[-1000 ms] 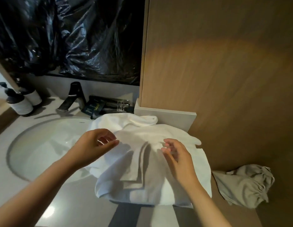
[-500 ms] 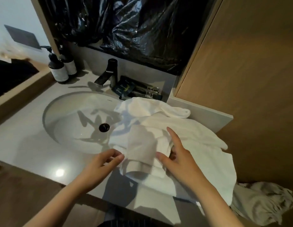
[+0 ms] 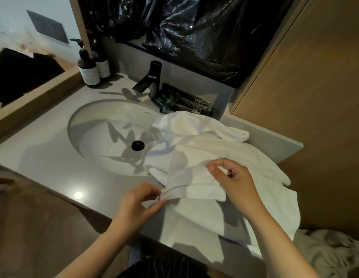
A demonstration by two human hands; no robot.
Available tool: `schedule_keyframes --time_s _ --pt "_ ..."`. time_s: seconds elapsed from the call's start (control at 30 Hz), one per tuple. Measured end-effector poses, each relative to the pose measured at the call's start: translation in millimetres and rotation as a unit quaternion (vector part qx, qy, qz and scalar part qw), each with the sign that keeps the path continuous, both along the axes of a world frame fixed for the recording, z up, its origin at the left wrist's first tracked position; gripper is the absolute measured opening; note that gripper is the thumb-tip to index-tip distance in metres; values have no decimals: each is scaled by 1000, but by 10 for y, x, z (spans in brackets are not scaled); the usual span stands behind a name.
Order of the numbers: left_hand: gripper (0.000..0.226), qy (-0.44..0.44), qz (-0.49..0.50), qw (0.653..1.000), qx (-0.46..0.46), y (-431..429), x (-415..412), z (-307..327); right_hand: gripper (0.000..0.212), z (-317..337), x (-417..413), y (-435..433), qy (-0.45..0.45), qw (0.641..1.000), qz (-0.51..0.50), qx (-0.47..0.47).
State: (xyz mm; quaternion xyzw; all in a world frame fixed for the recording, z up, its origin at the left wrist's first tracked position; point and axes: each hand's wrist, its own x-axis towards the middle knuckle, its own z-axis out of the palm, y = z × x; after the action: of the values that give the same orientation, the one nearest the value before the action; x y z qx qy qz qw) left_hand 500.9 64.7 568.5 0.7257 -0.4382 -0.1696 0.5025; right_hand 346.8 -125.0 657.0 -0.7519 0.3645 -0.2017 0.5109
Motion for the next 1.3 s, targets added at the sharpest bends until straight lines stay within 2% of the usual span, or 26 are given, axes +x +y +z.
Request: schedule_keyframes --time_s 0.13,0.3,0.53,0.63,0.7,0.83,0.93,1.0,1.07,1.13,1.2,1.3 --pt "17 -47 -4 999 -17 -28 -60 49 16 14 19 13 -19 1000 -15 16" --pt "17 -31 -12 999 1 -58 -22 169 11 29 -13 -15 -26 999 -37 16" --pt "15 -62 -118 989 57 44 193 387 11 29 29 -33 -46 997 -53 31" --pt "18 -63 -131 985 90 59 227 355 10 14 23 -13 -41 998 -40 23" --pt "17 -30 -103 991 78 78 195 296 10 6 -3 -16 -40 999 -30 20" --pt "12 117 -13 990 72 67 45 182 9 -16 -148 -71 -33 999 -27 19" --pt "21 199 -25 977 70 24 -4 190 10 -78 -349 -110 20 999 -26 -6" --pt "31 258 -48 961 87 12 26 202 16 -131 -497 -128 73 997 -15 -25" --pt "33 334 -55 936 101 3 46 216 23 -165 -609 -126 110 993 0 -38" --pt "28 423 1 899 117 -32 65 191 24 -173 -651 -110 117 992 3 -41" --pt "32 525 47 836 151 -71 86 171 21 -170 -645 -87 108 993 -4 -41" --pt "30 657 8 733 176 -111 90 224 21 -151 -622 -74 85 996 -13 -34"
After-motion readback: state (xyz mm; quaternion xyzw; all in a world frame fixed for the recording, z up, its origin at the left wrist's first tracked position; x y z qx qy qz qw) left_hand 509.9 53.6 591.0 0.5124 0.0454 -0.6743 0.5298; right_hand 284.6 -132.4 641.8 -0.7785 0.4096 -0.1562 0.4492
